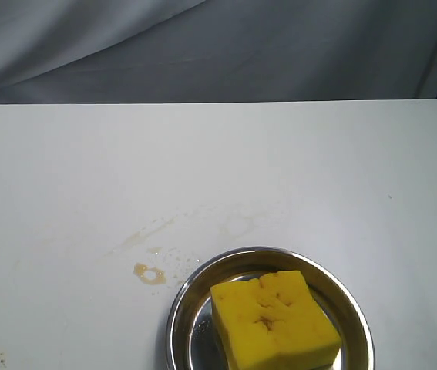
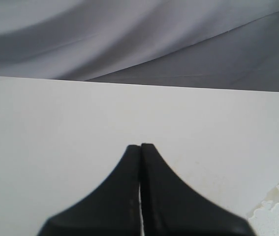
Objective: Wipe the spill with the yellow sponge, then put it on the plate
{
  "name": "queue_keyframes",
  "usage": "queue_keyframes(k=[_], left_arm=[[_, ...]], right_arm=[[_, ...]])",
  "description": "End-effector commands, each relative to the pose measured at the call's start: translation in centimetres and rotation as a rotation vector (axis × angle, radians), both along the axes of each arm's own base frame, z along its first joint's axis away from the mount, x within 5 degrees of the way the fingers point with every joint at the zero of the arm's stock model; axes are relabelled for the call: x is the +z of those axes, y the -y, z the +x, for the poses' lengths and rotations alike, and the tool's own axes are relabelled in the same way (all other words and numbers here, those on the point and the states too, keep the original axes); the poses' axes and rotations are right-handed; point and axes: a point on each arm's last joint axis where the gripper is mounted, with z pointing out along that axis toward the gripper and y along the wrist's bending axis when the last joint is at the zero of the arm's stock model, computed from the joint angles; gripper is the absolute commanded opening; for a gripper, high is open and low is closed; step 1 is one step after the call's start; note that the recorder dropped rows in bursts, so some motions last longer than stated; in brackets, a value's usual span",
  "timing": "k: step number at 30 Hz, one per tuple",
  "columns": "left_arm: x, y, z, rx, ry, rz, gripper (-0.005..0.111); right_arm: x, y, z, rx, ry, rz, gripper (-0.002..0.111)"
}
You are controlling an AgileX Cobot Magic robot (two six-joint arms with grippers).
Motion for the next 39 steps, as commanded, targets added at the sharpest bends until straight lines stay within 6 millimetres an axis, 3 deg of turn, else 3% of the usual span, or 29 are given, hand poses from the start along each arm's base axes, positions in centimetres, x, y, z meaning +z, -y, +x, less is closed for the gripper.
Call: queue_keyframes(k=[1,23,39], left_arm=[[-0.06,0.0,-0.01,0.003,0.003,-0.009,0.0],[-0.06,0.0,-0.01,0.003,0.003,-0.009,0.0],[-0.06,0.0,-0.01,0.003,0.003,-0.009,0.0]], right_arm=[[-0.07,-0.2,0.06,0.006,0.017,0.14,0.0],[-0.05,-0.43,0.08,0.008,0.039,0.325,0.0],[-0.07,-0.35,0.07,0.007,0.03,0.257,0.0]])
